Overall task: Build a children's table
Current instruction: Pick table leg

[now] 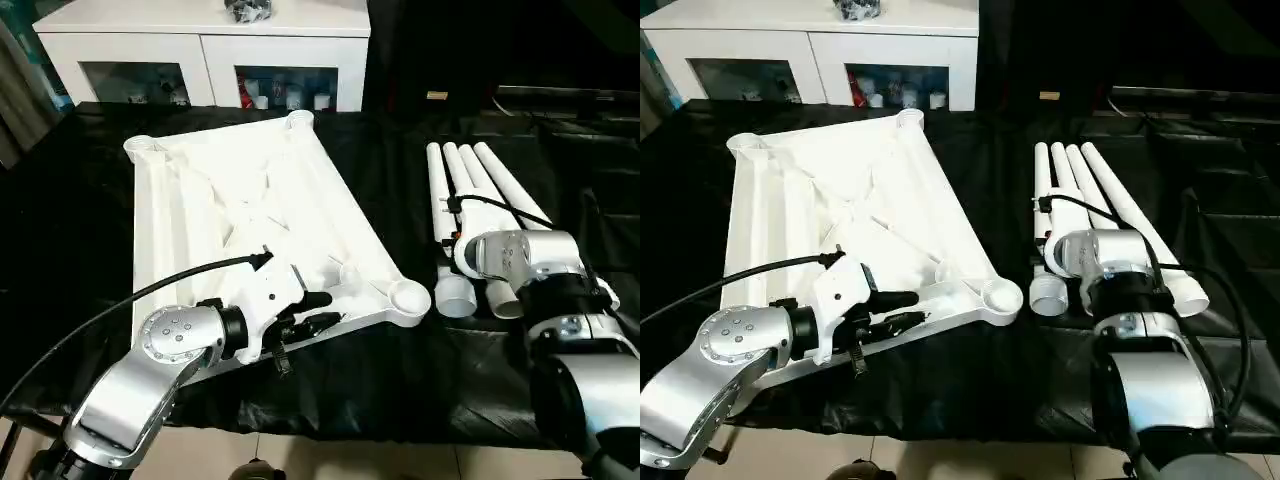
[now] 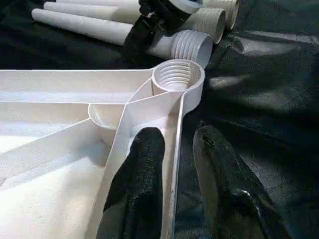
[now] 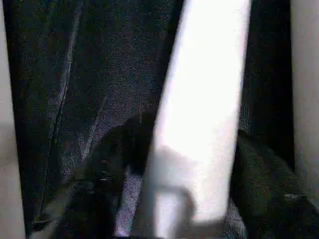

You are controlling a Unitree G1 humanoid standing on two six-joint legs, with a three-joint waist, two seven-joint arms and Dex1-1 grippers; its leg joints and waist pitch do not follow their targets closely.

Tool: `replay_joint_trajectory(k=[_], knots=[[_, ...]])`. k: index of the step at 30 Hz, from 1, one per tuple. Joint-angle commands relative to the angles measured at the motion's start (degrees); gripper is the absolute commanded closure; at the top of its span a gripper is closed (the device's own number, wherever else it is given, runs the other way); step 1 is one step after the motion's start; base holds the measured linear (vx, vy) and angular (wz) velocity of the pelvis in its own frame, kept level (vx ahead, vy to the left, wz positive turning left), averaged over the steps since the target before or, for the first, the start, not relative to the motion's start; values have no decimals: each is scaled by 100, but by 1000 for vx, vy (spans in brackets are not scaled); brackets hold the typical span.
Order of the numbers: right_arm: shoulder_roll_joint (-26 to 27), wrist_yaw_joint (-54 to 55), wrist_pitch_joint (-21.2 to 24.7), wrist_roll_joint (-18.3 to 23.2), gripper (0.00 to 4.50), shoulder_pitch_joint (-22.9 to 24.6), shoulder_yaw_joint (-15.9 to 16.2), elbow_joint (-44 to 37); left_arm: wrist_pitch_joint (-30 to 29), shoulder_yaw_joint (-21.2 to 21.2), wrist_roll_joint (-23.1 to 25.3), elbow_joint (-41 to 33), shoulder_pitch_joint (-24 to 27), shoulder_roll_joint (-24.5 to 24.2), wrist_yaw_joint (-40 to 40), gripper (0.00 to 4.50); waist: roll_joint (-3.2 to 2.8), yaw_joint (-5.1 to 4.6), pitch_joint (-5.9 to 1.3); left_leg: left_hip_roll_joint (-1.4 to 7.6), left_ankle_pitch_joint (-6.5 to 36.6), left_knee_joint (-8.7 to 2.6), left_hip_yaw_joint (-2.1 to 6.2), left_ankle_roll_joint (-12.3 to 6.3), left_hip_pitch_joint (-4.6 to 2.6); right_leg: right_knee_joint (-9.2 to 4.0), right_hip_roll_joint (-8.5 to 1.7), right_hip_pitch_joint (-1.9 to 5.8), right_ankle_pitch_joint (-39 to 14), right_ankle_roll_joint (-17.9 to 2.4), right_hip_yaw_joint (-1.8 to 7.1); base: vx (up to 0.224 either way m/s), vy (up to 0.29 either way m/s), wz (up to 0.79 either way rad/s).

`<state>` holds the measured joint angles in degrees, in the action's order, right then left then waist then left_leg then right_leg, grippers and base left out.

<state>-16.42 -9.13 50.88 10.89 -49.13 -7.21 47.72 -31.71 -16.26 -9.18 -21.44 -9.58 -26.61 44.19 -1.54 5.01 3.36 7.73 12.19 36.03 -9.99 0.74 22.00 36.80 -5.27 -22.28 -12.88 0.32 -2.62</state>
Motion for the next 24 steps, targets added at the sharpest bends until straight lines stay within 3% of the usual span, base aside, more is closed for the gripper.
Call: replay_joint_trajectory(k=[1,4,11,13,15,17,19,21,24], knots=[[21,70,78,41,189,-47,-107,101,31,-23,28,-85,-30,-61,-20,328,72,0,-384,438,346,-464,126,-17,-96,-351,-345,243,-90,-1639,237,0,0,0],[16,212,61,124,208,-83,-365,222,-66,28,-82,-100,-50,-5,-35,294,75,3,-382,438,404,-471,126,29,-95,-359,-355,244,-180,-1614,241,0,0,0],[14,379,15,252,263,-101,-620,294,-47,96,-156,-68,-141,62,-53,243,76,0,-382,431,444,-471,126,59,-91,-358,-341,242,-150,-1601,234,0,0,0],[17,406,1,283,265,-93,-673,286,-39,112,-161,-49,-153,88,-75,220,78,3,-383,431,449,-469,123,62,-93,-359,-343,242,-157,-1599,235,0,0,0],[25,442,-105,343,266,-81,-806,252,-11,195,-221,-4,-199,182,-133,209,6,12,-391,428,422,-463,133,95,-94,-342,-345,241,-74,-1616,231,0,0,0],[29,451,-165,370,266,-85,-876,232,-12,244,-269,12,-222,227,-153,191,40,5,-396,424,411,-461,129,102,-84,-340,-336,253,65,-1638,229,0,0,0],[36,295,-316,466,266,-68,-964,66,-34,348,-366,42,-271,316,-228,173,1,7,-399,420,387,-452,136,86,-82,-332,-337,255,153,-1654,225,0,0,0],[36,261,-320,495,266,-64,-983,18,-44,380,-384,59,-290,345,-260,153,24,9,-410,419,348,-445,133,46,-78,-326,-338,268,254,-1685,225,0,0,0],[53,-72,-424,749,266,34,-1096,-445,-137,640,-488,252,-477,608,-574,127,12,3,-412,419,325,-433,128,-33,-68,-322,-325,286,400,-1707,230,0,0,0]])
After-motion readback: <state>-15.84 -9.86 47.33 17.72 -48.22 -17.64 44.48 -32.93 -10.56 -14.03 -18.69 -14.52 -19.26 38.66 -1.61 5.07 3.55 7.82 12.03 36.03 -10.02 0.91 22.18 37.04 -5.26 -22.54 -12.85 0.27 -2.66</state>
